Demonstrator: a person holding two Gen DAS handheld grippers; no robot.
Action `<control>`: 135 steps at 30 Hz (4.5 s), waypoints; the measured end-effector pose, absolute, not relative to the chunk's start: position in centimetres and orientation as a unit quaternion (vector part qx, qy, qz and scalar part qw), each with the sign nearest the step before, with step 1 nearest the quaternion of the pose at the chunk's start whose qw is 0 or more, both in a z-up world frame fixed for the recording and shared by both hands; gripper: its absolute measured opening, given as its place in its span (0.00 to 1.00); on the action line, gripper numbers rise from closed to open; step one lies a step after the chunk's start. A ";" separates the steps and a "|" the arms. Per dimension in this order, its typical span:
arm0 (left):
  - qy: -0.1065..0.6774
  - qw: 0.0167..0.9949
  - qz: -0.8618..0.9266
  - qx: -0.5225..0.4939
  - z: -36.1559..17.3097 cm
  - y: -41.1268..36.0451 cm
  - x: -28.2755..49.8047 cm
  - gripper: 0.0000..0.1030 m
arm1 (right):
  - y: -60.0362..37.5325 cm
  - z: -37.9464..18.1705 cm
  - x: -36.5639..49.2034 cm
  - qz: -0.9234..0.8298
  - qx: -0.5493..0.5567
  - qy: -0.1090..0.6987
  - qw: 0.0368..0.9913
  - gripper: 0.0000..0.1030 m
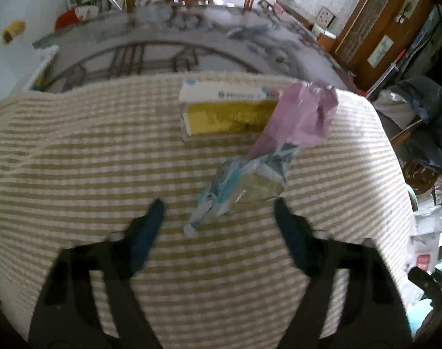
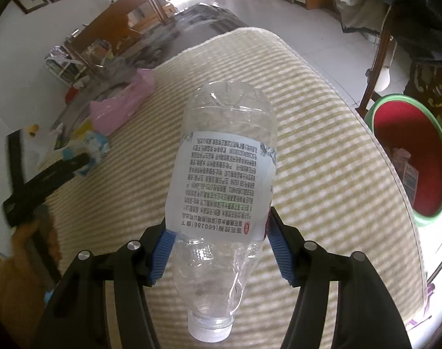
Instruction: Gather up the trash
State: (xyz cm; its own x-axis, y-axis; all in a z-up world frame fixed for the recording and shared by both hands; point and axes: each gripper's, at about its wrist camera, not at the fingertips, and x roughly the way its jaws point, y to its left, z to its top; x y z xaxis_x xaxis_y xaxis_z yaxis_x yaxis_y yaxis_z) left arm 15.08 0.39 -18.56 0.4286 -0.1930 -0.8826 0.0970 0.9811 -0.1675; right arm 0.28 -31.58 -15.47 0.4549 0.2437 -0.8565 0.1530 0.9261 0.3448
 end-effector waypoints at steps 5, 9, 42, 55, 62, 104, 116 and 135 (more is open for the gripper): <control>0.526 0.843 -0.104 -0.049 -18.0 0.3 13.6 0.14 | -30.5 -14.2 -0.2 0.032 0.178 0.504 0.844 0.57; 0.499 0.856 -0.120 -0.055 -15.8 0.5 10.8 0.12 | -29.5 -14.2 0.1 0.041 0.173 0.507 0.843 0.57; 0.465 0.863 -0.160 -0.116 -11.3 -0.8 3.3 0.12 | -29.1 -14.2 -0.5 0.041 0.184 0.503 0.843 0.57; 0.464 0.864 -0.166 -0.106 -10.9 -2.0 2.8 0.12 | -30.0 -14.4 -1.2 0.036 0.193 0.502 0.842 0.57; 0.463 0.864 -0.172 -0.104 -10.7 -2.6 2.7 0.12 | -30.6 -14.4 -1.4 0.030 0.197 0.501 0.842 0.57; 0.469 0.865 -0.174 -0.033 -10.8 -7.8 4.7 0.27 | -33.5 -14.5 -0.8 0.025 0.214 0.499 0.839 0.57; 0.479 0.844 -0.237 -0.049 -9.6 -16.3 4.8 0.27 | -41.3 -13.2 -1.6 -0.010 0.244 0.470 0.848 0.57; 0.512 0.775 -0.368 0.044 -13.0 -43.1 4.9 0.55 | -63.4 -14.6 -5.6 -0.158 0.301 0.437 0.833 0.59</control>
State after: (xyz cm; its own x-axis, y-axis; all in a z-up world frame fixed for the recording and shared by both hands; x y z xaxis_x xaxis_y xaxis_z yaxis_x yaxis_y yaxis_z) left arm 4.92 -43.12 -13.05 0.2041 -0.5255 -0.8260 0.6163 0.7245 -0.3087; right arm -5.60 -63.36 -14.61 0.5692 -0.0002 -0.8222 0.5251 0.7696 0.3633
